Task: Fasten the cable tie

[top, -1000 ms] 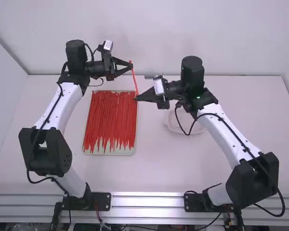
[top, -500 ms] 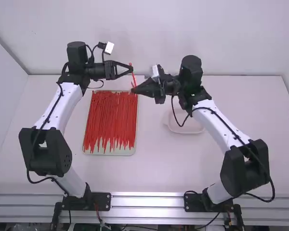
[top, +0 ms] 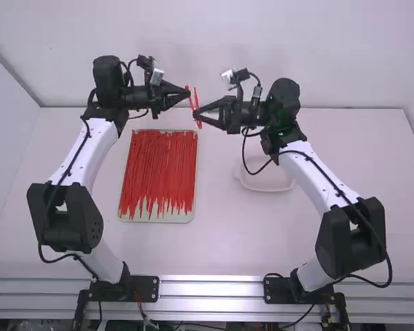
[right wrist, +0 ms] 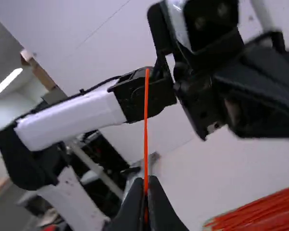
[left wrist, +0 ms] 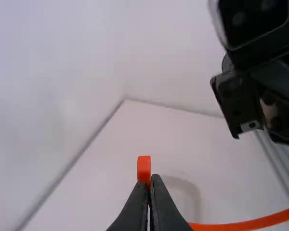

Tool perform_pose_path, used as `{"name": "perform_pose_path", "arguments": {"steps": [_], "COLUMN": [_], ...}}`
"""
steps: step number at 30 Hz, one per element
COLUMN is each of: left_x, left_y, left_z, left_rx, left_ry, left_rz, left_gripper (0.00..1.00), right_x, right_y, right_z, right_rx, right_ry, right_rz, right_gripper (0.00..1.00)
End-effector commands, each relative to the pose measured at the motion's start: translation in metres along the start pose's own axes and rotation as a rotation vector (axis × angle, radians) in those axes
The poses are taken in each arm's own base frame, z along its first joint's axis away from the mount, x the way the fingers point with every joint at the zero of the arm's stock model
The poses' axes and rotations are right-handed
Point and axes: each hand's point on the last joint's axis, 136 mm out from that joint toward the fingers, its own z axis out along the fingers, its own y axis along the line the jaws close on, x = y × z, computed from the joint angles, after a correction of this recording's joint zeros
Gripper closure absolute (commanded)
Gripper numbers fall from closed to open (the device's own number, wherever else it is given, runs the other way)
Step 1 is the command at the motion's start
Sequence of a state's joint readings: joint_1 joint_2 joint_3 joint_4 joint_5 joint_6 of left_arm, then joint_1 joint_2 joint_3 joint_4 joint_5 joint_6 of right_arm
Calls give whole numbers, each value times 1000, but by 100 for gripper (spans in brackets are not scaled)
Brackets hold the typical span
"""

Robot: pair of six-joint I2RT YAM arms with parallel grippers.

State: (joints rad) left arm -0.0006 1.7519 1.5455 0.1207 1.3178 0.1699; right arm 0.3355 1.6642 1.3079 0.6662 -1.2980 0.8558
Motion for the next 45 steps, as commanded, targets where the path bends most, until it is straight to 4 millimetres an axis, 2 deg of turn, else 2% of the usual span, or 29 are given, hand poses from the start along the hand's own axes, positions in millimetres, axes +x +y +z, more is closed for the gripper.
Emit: {"name": "perform_pose_path", "arguments": {"steps": [1,8,11,16,24,30,45], "left_x": [-13,-17,-8,-3,-3,-6,-11], "left_y": [-12,-27,-20,-11,-8,-19,-26], "left_z": [3,24,30,25,21,22,26], "left_rx": [40,89,36,-5,-14,47,76], "left_ry": [-20,-30,0,17,18,-5,-23], "left_rz": [80,182,198,203,269,324,361], "left_gripper": [98,98,98,98,98,98,98], "right_x": [0,14,15,17,15,14,8], "right_y": [7,0,-7,-15,-20,-21,-30], "right_z": [-1,4,-2,-10,-10,-10,-12], "right_rx": [-21,-9,12,38,62,66,110], "right_ry": [30,64,57,51,29,25,-23], "right_rz": [132,281,321,387,397,416,432], "right_gripper": [100,100,100,100,100,100,100]}}
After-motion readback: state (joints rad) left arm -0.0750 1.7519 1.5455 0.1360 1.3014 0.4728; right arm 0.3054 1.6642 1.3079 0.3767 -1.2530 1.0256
